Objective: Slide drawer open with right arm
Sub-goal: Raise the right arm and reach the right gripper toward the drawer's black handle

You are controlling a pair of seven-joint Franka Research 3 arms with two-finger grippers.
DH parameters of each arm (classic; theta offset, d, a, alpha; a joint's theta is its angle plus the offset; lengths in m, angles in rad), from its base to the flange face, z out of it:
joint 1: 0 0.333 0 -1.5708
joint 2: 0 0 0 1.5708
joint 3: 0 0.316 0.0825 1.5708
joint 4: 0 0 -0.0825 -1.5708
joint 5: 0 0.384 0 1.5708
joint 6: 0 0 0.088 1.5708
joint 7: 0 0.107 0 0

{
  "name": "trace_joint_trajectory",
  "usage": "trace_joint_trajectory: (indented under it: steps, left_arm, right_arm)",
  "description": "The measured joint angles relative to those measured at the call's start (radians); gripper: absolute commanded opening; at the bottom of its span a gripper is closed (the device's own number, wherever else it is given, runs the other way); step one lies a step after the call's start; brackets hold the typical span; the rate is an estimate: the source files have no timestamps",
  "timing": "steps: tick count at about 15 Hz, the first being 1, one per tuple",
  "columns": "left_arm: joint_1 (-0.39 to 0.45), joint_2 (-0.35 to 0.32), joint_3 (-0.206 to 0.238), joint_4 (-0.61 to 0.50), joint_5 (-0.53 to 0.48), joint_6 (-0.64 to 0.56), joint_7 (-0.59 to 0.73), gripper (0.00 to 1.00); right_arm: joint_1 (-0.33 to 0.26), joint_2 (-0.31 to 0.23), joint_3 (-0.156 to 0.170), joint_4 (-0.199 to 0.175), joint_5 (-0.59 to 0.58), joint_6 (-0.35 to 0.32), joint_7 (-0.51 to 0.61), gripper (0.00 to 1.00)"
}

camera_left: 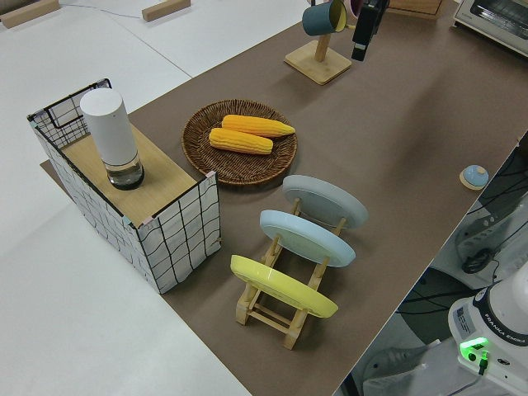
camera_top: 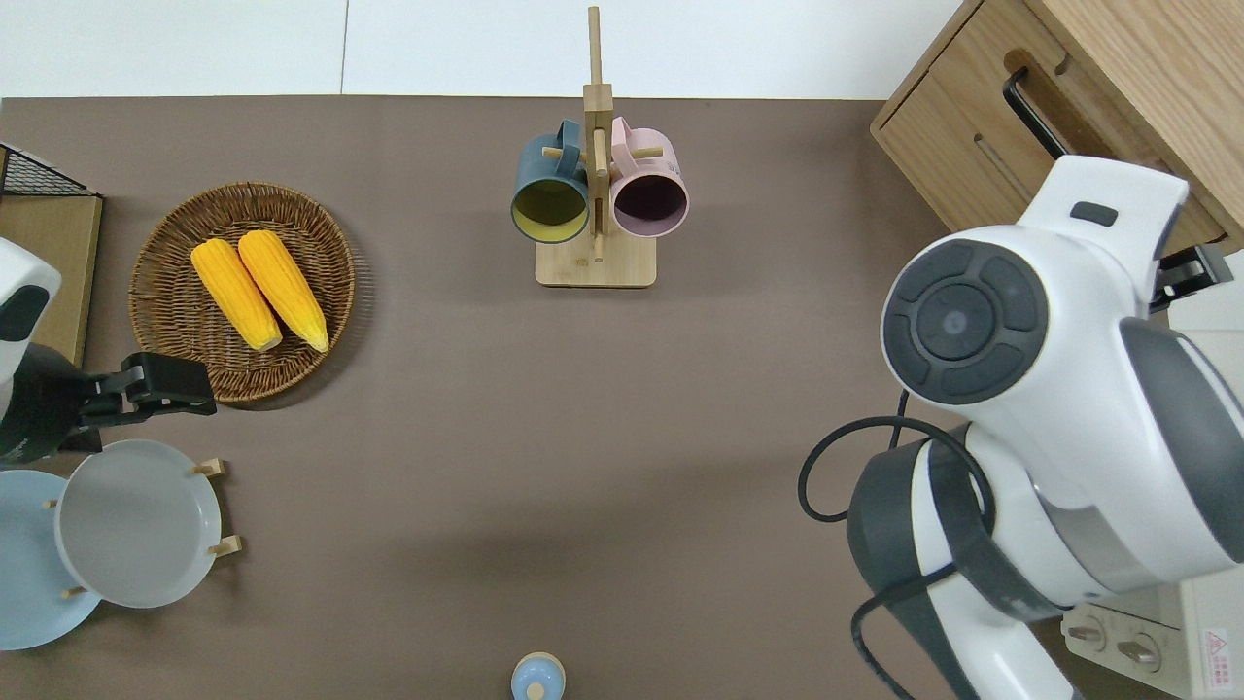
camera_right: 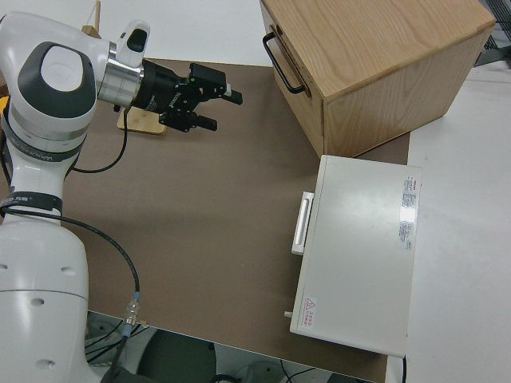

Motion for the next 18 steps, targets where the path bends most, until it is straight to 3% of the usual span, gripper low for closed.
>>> trace_joint_trajectory:
  steps: [7, 14, 18]
  left_arm:
    - [0.0, 0.0, 0.0, 0.0, 0.0, 0.0, 0.0, 0.99]
    - [0.0, 0.0, 0.0, 0.0, 0.0, 0.0, 0.0, 0.99]
    - [0.0, 0.0, 0.0, 0.0, 0.0, 0.0, 0.0, 0.99]
  right_arm:
    - [0.032, 0.073, 0.002, -0.022, -0.256, 0.099, 0.022, 0.981]
    - [0.031, 0.111, -0.006, -0.158, -0.566, 0.237, 0.159, 0.981]
    - [0.028, 0.15, -0.023, -0.183, -0.722, 0.268, 0.211, 0.981]
